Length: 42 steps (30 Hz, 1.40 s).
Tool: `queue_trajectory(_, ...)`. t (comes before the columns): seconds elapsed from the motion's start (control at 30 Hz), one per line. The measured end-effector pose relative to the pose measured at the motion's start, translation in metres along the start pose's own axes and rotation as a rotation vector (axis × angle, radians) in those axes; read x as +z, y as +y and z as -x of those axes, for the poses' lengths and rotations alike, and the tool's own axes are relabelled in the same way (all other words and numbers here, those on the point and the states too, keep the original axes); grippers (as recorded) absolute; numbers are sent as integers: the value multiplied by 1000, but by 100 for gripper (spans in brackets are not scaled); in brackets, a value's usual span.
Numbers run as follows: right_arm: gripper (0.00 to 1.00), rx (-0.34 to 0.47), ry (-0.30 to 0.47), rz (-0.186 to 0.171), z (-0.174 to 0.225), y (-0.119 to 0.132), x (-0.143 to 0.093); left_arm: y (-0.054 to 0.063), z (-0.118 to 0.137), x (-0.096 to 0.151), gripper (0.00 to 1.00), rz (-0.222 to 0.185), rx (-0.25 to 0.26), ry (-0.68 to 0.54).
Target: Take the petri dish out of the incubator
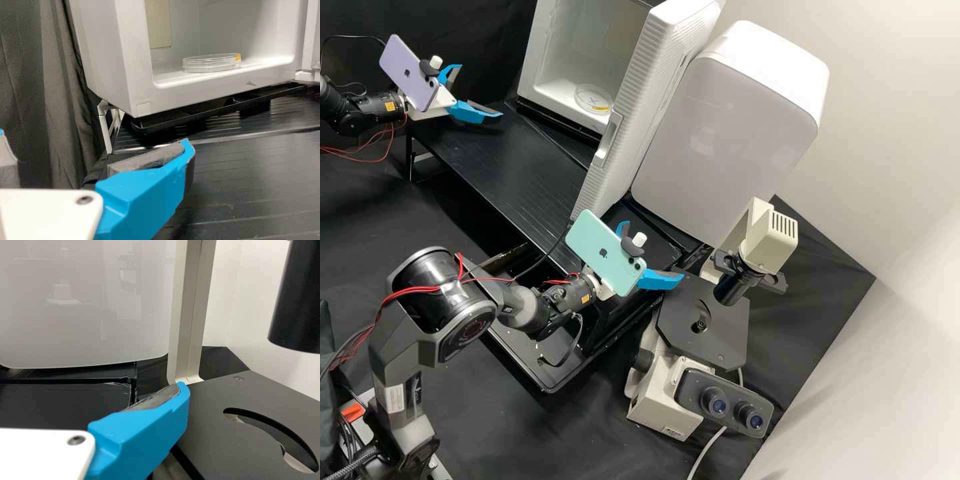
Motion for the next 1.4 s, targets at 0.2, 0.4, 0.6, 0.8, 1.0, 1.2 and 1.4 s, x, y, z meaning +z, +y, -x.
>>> queue_trajectory(0.2, 100, 0, 0, 0, 0, 0, 0, 0, 0, 0, 100, 0, 0, 0)
queue_trajectory(0.4, 100, 0, 0, 0, 0, 0, 0, 0, 0, 1, 100, -2, -1, -8)
queue_trajectory(0.6, 100, 0, 0, 0, 0, 0, 0, 1, -3, 13, 100, 56, -6, -78)
queue_trajectory(0.8, 100, 0, 0, 0, 0, 0, 0, 6, -11, 43, 100, 25, -20, -164)
queue_trajectory(1.0, 100, 0, 0, 0, 0, 0, 0, 12, -28, 59, 100, -51, -16, -195)
queue_trajectory(1.2, 100, 0, 0, 0, 0, 0, 0, 14, -50, 76, 100, -53, -54, -220)
queue_trajectory(1.4, 100, 0, 0, 0, 0, 0, 0, 16, -64, 96, 100, -83, -90, -290)
